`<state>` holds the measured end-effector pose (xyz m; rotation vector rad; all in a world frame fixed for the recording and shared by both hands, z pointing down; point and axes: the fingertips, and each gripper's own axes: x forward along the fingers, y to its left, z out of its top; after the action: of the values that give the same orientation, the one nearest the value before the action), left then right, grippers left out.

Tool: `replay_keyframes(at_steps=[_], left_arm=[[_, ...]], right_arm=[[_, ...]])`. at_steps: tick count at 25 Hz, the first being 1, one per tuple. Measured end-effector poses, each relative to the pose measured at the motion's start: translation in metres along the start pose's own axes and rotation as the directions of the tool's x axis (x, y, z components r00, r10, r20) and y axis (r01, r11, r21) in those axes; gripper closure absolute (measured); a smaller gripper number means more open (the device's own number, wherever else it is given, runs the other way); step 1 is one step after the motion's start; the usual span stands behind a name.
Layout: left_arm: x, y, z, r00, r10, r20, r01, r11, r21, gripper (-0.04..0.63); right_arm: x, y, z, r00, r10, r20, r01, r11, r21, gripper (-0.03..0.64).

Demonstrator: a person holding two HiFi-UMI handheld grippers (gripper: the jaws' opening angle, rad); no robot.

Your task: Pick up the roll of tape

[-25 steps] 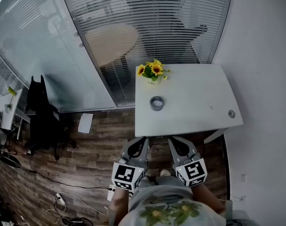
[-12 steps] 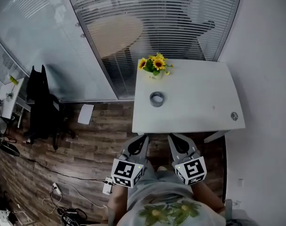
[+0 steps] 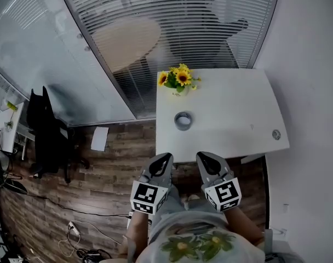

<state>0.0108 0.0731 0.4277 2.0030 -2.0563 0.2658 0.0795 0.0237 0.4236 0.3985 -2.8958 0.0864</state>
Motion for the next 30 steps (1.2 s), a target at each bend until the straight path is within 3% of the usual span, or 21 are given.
replay_keyframes(at_steps=[3,5,7,10,13,18,30], left_arm=[[0.010,0.018,0.017,0.999,-0.042,0.027,0.041,0.999,0.023,0.549],[0.018,0.027,0.026,0.996,-0.080,0.037,0.077,0.995,0.062,0.451],[0.026,0.034,0.033,0.993,-0.114,0.029,0.109,0.984,0.138,0.350],[0.039,0.042,0.036,0.989,-0.145,-0.015,0.143,0.949,0.279,0.290],[0.053,0.049,0.027,0.985,-0.163,-0.058,0.172,0.926,0.336,0.279],[0.076,0.063,0.019,0.973,-0.216,-0.081,0.231,0.910,0.344,0.279],[0.120,0.083,0.003,0.931,-0.327,-0.163,0.365,0.841,0.398,0.279]], right_arm=[[0.016,-0.006,0.003,0.999,-0.030,-0.012,0.030,1.000,0.008,0.617],[0.025,-0.011,0.005,0.999,-0.048,-0.019,0.048,0.999,0.015,0.617],[0.034,-0.016,0.007,0.997,-0.068,-0.024,0.068,0.997,0.022,0.617],[0.048,-0.023,0.006,0.995,-0.094,-0.037,0.096,0.995,0.030,0.617],[0.059,-0.033,0.006,0.991,-0.124,-0.048,0.126,0.991,0.037,0.617],[0.079,-0.048,0.004,0.984,-0.169,-0.056,0.172,0.984,0.052,0.615],[0.112,-0.068,-0.001,0.963,-0.259,-0.078,0.265,0.961,0.083,0.617]])
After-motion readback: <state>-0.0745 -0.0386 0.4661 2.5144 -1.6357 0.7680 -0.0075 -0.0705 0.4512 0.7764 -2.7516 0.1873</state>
